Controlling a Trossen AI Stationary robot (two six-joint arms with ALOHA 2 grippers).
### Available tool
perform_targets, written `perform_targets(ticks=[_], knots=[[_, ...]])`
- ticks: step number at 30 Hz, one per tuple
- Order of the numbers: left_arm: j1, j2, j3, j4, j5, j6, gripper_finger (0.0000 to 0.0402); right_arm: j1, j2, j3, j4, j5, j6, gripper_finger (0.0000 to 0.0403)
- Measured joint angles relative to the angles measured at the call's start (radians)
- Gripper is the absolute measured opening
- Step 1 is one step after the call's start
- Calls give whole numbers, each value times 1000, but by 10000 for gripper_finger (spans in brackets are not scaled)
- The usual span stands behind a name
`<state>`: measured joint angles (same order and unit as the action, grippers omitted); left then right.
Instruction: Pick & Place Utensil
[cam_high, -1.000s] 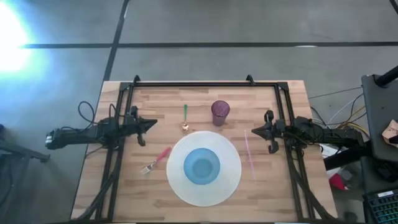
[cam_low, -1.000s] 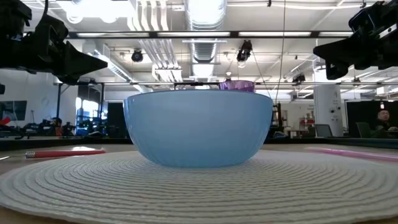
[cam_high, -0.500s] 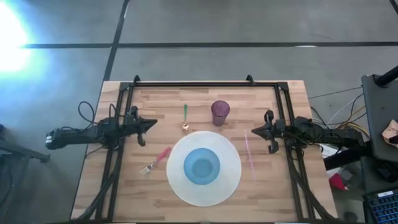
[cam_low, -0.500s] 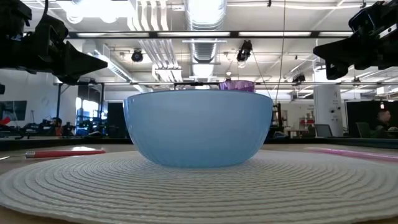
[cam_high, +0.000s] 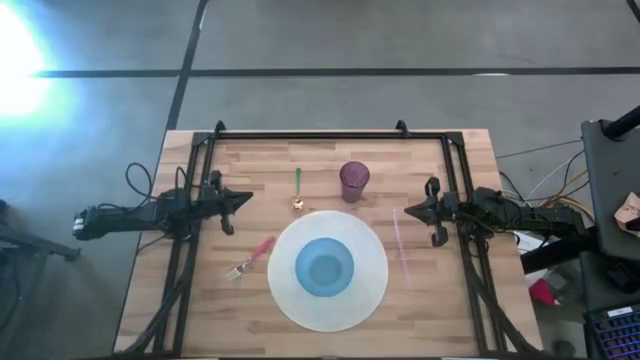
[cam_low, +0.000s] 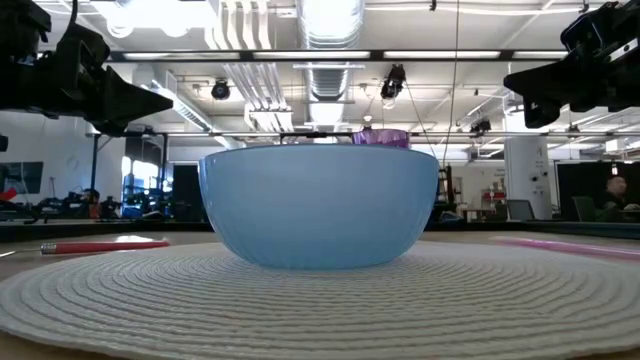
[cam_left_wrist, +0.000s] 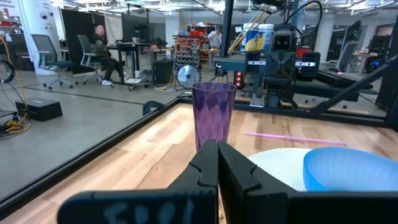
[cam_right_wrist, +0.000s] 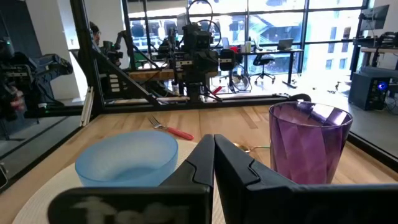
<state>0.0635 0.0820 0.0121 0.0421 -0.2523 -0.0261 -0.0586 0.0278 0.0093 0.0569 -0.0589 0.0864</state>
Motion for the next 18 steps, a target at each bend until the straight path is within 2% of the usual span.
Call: perform_targets(ticks=[18], knots=[[0, 0, -2, 28, -1, 47, 0, 0, 0, 0, 0, 0, -41, 8]])
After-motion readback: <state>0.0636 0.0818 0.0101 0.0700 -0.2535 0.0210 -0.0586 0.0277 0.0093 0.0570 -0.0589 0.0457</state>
